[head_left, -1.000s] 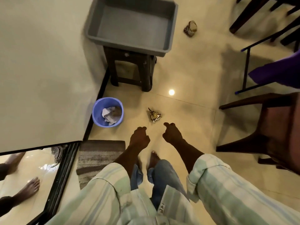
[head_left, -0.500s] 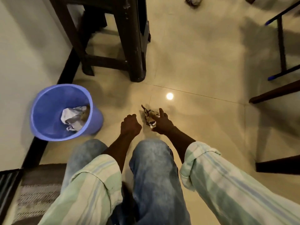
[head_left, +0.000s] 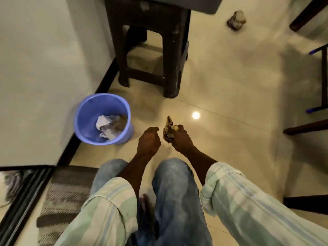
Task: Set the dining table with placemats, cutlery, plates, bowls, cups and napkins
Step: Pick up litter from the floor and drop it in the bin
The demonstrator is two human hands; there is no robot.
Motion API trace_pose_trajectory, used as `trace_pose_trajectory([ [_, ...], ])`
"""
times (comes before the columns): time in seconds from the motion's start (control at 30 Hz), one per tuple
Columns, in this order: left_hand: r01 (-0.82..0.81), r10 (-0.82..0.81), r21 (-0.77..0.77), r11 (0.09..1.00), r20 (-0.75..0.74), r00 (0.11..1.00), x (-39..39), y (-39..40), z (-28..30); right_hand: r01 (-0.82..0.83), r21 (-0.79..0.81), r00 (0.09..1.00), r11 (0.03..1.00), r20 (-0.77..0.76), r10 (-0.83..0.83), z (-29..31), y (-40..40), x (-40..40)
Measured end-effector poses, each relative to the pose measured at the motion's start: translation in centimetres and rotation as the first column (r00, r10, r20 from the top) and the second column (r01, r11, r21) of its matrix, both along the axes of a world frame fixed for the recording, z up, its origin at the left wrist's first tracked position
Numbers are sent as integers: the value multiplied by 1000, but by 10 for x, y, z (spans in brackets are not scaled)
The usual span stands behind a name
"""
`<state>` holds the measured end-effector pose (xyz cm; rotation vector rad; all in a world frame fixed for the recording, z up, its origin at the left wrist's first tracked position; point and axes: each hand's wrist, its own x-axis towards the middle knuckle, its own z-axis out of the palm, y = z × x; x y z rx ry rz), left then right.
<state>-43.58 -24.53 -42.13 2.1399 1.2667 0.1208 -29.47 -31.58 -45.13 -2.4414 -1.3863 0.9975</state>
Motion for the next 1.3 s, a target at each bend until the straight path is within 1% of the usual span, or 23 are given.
trace_pose_trajectory([
  [0.07,-70,70,10,997,1,998,-23,-5,56,-41,43,998,998,-52,44,60,8,-22],
  [0.13,-188,188,28,982,10,982,-46,-8,106,-41,72,992,997,-119,50,116,21,-47],
  [0.17,-262,262,33,964,13,965,-62,-8,136,-11,68,987,998,-158,21,151,30,-62],
  [0.23,-363,363,43,931,-6,932,-89,-4,189,94,69,961,993,-266,-72,196,50,-85],
  [0.27,-379,381,40,924,-33,924,-101,0,214,126,94,940,988,-330,-88,202,59,-94],
  [0.3,-386,388,37,922,-60,920,-110,3,234,134,96,931,986,-354,-92,217,67,-101],
  [0.33,-402,403,28,915,-81,912,-122,9,257,128,116,923,985,-378,-75,249,75,-111],
  [0.4,-445,444,12,895,-91,891,-139,20,295,113,160,919,981,-393,-42,295,89,-125],
  [0.43,-457,456,10,889,-85,886,-146,23,310,119,155,913,981,-406,-47,310,93,-130],
  [0.5,-451,450,12,893,-70,890,-157,29,336,142,165,908,976,-414,-62,308,100,-129],
  [0.53,-444,444,10,896,-59,894,-161,29,348,123,178,914,976,-403,-42,282,101,-125],
  [0.6,-437,436,-9,900,-54,899,-167,28,373,95,160,916,983,-401,-24,301,93,-124],
  [0.63,-438,435,-32,898,-75,897,-167,26,382,97,158,925,983,-380,-30,328,84,-124],
  [0.67,-446,439,-61,893,-103,893,-167,23,395,81,127,938,989,-345,-33,373,74,-127],
  [0.7,-450,439,-87,889,-127,890,-166,20,404,56,67,949,996,-314,-32,397,61,-128],
  [0.77,-437,419,-130,890,-145,896,-162,12,426,9,-87,968,996,-248,-31,434,38,-125],
  [0.83,-388,366,-166,906,-150,918,-156,1,444,-5,-151,976,988,-216,-28,452,19,-123],
  [0.93,-304,268,-210,929,-183,946,-139,-13,467,-26,-171,984,985,-177,-5,480,-1,-121],
  [1.03,-240,198,-238,941,-187,962,-114,-23,480,-7,-184,993,983,-121,-15,494,-14,-114],
  [1.13,-111,71,-207,972,-192,979,-84,-28,482,40,-180,994,983,-93,-58,500,-19,-96],
  [1.23,80,-119,-160,984,-250,961,-37,-20,481,77,-150,994,986,-68,-88,499,-20,-55],
  [1.3,149,-197,-183,972,-281,939,-3,-11,481,87,-140,993,986,-62,-96,496,-17,-22],
])
